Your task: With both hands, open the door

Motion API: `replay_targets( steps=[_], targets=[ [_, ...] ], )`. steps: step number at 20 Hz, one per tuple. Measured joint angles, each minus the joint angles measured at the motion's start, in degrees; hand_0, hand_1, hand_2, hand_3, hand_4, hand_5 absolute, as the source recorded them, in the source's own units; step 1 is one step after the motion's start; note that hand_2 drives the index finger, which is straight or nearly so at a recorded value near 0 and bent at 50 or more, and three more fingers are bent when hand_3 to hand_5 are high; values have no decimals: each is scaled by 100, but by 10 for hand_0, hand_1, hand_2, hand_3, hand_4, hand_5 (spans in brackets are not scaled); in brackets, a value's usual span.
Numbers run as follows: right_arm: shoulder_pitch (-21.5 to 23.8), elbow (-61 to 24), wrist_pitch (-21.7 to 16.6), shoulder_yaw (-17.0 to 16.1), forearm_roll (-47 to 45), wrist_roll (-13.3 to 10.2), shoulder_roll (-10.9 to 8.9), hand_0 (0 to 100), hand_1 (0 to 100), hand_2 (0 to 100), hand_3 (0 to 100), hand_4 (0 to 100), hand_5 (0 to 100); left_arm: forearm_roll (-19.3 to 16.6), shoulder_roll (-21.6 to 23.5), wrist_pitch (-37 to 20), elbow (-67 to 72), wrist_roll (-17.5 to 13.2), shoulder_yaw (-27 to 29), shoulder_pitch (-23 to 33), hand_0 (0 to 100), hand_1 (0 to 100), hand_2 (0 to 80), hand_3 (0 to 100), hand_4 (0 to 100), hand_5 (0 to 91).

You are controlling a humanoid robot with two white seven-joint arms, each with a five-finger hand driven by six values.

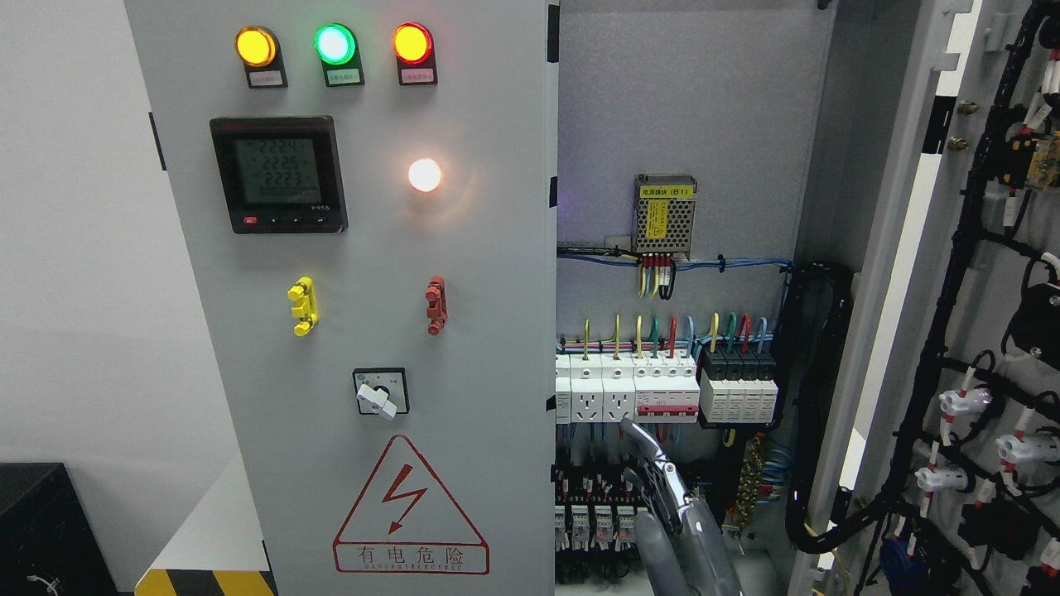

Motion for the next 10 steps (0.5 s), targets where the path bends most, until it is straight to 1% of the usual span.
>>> replay_targets(
  steps=[2,9,10],
  targets=[
    [-196,127,24,-10,-1,1,8,100,131,0,0,0,0,16,-1,13,0,66,12,-11,120,556,0,0,0,0],
    [-874,702,56,-35,-381,13,25,100,131,0,0,0,0,37,-2,26,0,113,41,-28,120,556,0,0,0,0],
    [-964,791,56,-38,-435,46,18,100,131,0,0,0,0,37,-2,31,-1,127,43,-29,120,556,0,0,0,0]
  ],
)
